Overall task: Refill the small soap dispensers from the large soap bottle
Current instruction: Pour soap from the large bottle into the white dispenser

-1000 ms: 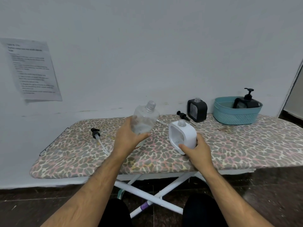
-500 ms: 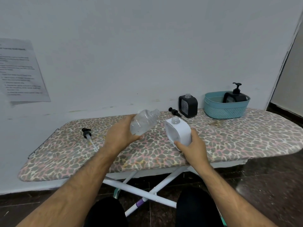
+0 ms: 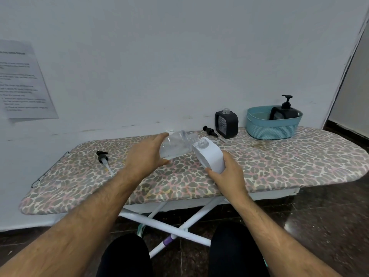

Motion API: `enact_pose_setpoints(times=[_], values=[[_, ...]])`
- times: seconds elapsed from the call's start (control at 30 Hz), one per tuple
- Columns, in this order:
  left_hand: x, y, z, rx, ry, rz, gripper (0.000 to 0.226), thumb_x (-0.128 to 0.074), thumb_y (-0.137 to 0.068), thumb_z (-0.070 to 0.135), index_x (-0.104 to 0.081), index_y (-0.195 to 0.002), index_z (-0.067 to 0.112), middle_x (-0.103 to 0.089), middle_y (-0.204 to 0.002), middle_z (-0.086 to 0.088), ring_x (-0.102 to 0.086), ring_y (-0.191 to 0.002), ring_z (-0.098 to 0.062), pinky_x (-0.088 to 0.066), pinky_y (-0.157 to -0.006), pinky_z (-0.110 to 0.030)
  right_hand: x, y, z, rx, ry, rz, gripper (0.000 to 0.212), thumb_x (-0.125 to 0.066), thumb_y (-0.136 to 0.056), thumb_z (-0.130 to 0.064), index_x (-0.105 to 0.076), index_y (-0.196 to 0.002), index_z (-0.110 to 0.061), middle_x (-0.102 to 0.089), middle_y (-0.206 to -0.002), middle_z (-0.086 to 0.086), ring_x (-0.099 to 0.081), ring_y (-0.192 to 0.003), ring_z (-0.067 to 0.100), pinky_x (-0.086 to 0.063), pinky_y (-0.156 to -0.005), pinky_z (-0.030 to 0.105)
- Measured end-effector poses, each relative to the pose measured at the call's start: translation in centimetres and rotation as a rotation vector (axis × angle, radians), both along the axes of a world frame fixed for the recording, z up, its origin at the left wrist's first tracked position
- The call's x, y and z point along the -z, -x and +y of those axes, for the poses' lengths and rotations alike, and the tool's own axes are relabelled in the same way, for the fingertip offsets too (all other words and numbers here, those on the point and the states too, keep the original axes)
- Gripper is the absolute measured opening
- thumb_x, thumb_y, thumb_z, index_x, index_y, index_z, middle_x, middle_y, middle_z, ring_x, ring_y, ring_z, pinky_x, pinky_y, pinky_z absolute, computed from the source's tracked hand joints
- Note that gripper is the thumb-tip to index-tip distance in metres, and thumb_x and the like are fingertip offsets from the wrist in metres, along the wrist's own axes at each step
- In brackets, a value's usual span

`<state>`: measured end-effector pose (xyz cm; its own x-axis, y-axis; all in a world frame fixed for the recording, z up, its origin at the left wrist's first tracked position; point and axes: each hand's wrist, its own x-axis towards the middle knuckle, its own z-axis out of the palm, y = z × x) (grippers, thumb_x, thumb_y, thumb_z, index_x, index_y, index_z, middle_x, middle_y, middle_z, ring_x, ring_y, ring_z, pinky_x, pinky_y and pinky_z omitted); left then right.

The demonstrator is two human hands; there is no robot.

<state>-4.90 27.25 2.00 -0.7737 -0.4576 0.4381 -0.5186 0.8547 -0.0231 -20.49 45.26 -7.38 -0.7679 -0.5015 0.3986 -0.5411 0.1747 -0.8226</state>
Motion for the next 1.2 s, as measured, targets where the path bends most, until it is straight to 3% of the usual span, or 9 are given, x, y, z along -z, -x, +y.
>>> enact_pose_setpoints(times=[0.17,0.4,0.73,0.9,1.07,1.13,1.2], values=[[-0.4,0.3,0.3,0.009,0.014,-0.020,0.091,-0.080,-0.074,0.050,-0.032,-0.149,0.029,-0.055,-0.141,0.004,-0.058,-0.118,-0.021,-0.053,-0.088,-0.038,-0.1,-0.1,0.1,0.005,-0.008,0.003,0.062,-0.080,-0.079,-0.029,-0.052,-0.134,-0.022,-0.053,-0.110,-0.014,-0.051,-0.100,0.009,-0.044,-0.079,0.025],[-1.0,0.7,0.6,0.004,0.044,-0.064,0.090,-0.079,-0.076,0.049,-0.032,-0.150,0.028,-0.053,-0.143,0.005,-0.059,-0.117,-0.021,-0.052,-0.087,-0.037,-0.2,0.0,0.3,-0.001,-0.003,-0.036,0.060,-0.080,-0.079,-0.030,-0.051,-0.131,-0.023,-0.054,-0.109,-0.014,-0.055,-0.100,0.012,-0.055,-0.080,0.035],[-1.5,1.2,0.9,-0.018,0.066,-0.092,0.090,-0.080,-0.076,0.050,-0.031,-0.149,0.031,-0.055,-0.142,0.005,-0.062,-0.113,-0.020,-0.052,-0.083,-0.035,-0.3,0.3,0.4,-0.008,0.000,-0.058,0.059,-0.079,-0.080,-0.029,-0.050,-0.131,-0.021,-0.054,-0.109,-0.012,-0.055,-0.100,0.013,-0.052,-0.076,0.030],[-1.9,1.8,1.3,-0.014,0.084,-0.101,0.088,-0.080,-0.076,0.051,-0.033,-0.147,0.031,-0.056,-0.140,0.005,-0.062,-0.111,-0.020,-0.054,-0.080,-0.035,-0.1,0.6,0.5,-0.021,-0.001,-0.117,0.058,-0.078,-0.079,-0.031,-0.049,-0.129,-0.026,-0.056,-0.108,-0.009,-0.064,-0.096,0.020,-0.060,-0.067,0.040],[-2.3,2.3,1.7,-0.014,0.081,-0.112,0.087,-0.080,-0.075,0.050,-0.034,-0.147,0.031,-0.057,-0.138,0.005,-0.063,-0.109,-0.020,-0.054,-0.080,-0.036,0.0,1.2,0.8,-0.022,-0.022,-0.114,0.061,-0.078,-0.082,-0.028,-0.047,-0.134,-0.020,-0.055,-0.113,-0.005,-0.057,-0.099,0.016,-0.047,-0.052,0.009],[-2.4,2.4,1.7,-0.015,0.079,-0.120,0.087,-0.080,-0.076,0.049,-0.034,-0.147,0.031,-0.057,-0.140,0.005,-0.063,-0.110,-0.020,-0.055,-0.081,-0.037,0.0,1.3,0.9,-0.029,-0.016,-0.129,0.061,-0.077,-0.082,-0.025,-0.047,-0.135,-0.018,-0.054,-0.114,-0.004,-0.054,-0.099,0.015,-0.043,-0.050,0.004],[-2.5,2.6,1.8,-0.018,0.075,-0.129,0.087,-0.080,-0.076,0.048,-0.033,-0.147,0.030,-0.056,-0.140,0.004,-0.062,-0.111,-0.021,-0.055,-0.083,-0.038,0.2,1.4,0.9,-0.030,-0.009,-0.131,0.062,-0.077,-0.081,-0.027,-0.047,-0.135,-0.019,-0.054,-0.114,-0.005,-0.055,-0.100,0.016,-0.045,-0.054,0.008]])
